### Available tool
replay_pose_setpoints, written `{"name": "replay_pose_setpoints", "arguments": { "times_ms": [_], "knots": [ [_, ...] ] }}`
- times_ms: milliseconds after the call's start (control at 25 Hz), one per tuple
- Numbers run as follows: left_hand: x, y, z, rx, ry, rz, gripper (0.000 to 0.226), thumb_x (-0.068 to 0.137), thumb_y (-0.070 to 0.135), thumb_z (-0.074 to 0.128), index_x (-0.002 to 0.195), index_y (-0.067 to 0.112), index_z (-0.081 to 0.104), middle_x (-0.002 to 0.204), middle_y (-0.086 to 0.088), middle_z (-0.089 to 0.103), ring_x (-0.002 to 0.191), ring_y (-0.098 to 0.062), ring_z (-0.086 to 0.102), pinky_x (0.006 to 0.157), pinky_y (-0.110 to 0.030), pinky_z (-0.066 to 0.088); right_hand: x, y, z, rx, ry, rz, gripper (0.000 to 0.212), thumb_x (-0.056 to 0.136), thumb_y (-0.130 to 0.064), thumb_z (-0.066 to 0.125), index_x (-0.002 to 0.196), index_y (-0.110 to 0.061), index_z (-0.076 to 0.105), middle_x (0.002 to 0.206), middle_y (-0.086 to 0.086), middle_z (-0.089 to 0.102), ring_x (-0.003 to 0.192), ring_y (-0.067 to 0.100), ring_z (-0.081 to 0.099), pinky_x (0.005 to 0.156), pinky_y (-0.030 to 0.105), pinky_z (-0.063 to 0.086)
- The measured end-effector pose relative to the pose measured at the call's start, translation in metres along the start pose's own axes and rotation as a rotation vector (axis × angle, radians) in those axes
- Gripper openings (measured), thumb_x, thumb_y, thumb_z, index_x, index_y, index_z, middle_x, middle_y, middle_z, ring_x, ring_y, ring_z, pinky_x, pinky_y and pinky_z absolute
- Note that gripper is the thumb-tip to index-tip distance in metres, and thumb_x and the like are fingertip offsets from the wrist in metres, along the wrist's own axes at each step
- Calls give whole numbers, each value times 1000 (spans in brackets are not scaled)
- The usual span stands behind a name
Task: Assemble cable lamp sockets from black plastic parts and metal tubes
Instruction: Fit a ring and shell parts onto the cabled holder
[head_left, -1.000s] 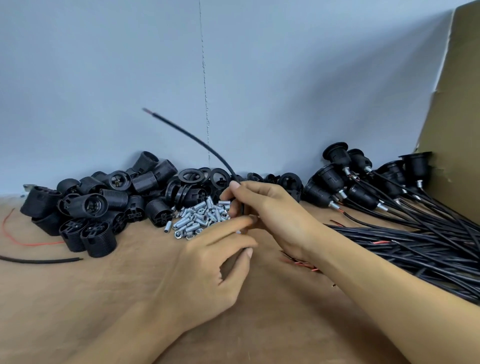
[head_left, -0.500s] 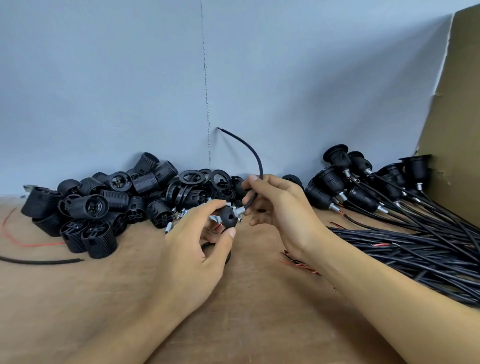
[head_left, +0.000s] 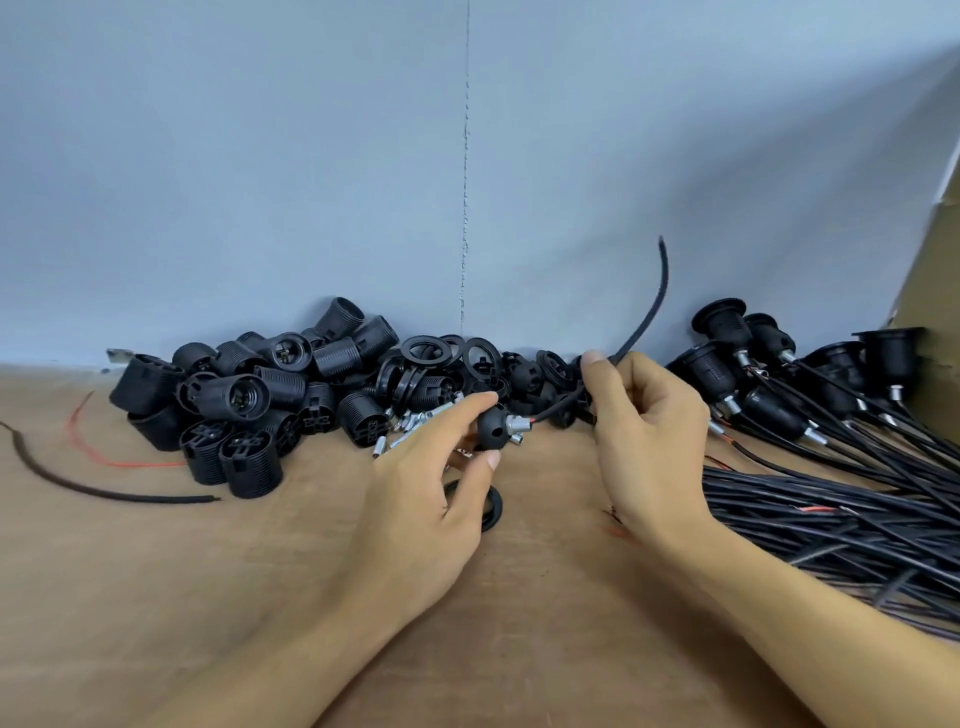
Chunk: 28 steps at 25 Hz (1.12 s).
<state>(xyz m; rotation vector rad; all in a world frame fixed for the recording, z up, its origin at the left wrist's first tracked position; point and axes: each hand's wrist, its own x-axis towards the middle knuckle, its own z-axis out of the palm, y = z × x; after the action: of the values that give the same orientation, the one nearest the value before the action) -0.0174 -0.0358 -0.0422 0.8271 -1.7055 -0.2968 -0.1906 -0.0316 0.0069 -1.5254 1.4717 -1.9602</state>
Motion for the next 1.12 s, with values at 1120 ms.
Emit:
{"name": "replay_pose_setpoints", "arguments": {
  "times_ms": [1120],
  "knots": [
    [4, 3, -6, -44, -25, 16, 37, 86, 22, 73, 120, 38, 70, 91, 19, 70, 80, -11, 66, 73, -12, 49, -8, -30, -1, -951, -415, -541, 47, 106, -48, 12, 92, -25, 51, 73, -8, 56, 60, 21, 55, 51, 35, 40]
  ]
}}
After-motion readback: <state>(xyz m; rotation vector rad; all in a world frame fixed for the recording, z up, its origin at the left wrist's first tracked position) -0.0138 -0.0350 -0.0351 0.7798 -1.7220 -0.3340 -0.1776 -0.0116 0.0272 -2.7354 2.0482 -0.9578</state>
